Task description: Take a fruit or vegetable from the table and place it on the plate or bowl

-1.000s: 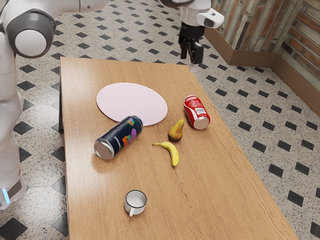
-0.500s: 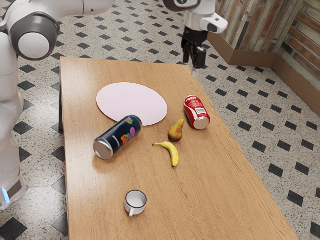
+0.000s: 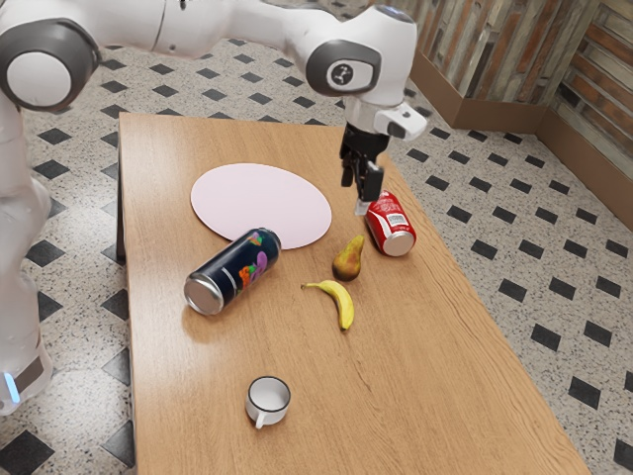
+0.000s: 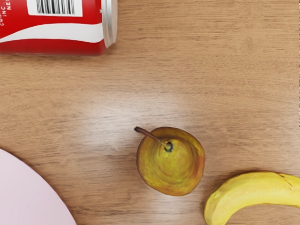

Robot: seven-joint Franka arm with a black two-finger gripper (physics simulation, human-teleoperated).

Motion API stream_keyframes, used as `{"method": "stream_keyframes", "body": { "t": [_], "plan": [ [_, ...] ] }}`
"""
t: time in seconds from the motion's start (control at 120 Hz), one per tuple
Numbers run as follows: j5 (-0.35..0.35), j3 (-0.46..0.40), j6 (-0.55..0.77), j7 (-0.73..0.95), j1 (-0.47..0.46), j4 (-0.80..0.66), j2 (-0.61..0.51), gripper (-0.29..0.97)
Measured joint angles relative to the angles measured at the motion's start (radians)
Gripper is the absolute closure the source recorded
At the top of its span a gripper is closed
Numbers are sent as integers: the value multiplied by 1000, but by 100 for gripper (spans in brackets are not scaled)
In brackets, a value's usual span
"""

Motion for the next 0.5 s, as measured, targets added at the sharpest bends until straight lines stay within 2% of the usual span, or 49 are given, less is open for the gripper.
{"method": "stream_keyframes", "body": {
  "t": [0.233,0.5],
  "plan": [
    [1,0,118,4,-7,-125,-36,0],
    [0,0,189,6,35,-174,-36,0]
  ]
}}
